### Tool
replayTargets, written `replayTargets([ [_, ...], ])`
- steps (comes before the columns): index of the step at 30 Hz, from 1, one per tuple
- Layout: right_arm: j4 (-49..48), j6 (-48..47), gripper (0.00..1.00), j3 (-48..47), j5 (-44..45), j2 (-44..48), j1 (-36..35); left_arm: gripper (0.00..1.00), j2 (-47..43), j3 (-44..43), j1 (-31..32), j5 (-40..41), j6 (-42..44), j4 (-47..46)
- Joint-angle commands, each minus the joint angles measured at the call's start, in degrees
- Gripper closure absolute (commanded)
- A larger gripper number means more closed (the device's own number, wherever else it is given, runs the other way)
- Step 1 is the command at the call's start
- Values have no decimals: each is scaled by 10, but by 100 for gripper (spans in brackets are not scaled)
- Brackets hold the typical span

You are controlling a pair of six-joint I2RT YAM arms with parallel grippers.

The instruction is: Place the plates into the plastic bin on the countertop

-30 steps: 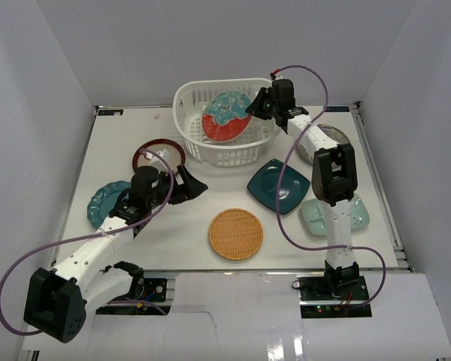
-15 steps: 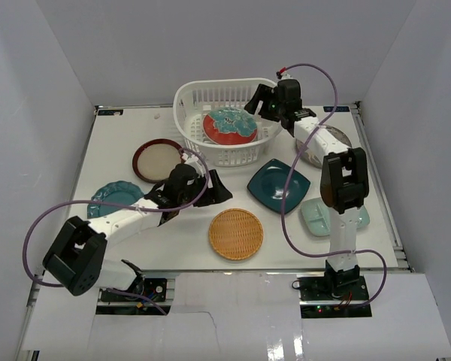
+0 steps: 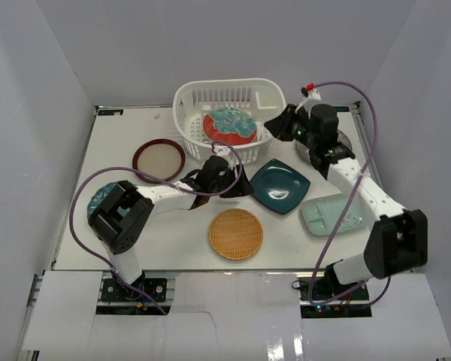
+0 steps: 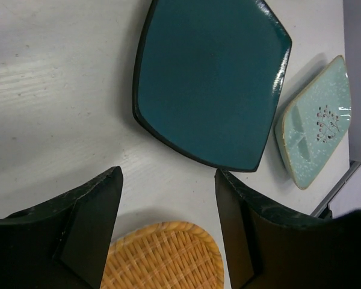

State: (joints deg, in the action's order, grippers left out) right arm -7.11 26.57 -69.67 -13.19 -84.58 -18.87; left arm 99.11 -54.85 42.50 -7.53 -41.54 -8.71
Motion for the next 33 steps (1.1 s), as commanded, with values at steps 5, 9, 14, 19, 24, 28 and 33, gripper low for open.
replayTargets([
  [5, -76, 20, 66, 233, -60, 189, -1, 32, 61, -26, 7, 35, 8, -68],
  [9, -99, 52, 61, 329, -83, 253, -1, 32, 106, -36, 7, 15, -3, -108],
  [14, -92, 59, 58, 406, -97, 321, -2, 36, 140, -37, 7, 1, -21, -157],
  [19, -74, 52, 57, 422, -97, 347, -3, 42, 158, -35, 7, 5, -31, -189],
  [24, -59, 47, 57, 437, -102, 367, -3, 56, 169, -13, 7, 20, -49, -228],
  [28, -38, 40, 57, 450, -108, 384, -3, 75, 172, -3, 6, 31, -52, -247],
  [33, -4, 23, 36, 464, -93, 408, -2, 100, 156, 33, 0, 43, -69, -271],
])
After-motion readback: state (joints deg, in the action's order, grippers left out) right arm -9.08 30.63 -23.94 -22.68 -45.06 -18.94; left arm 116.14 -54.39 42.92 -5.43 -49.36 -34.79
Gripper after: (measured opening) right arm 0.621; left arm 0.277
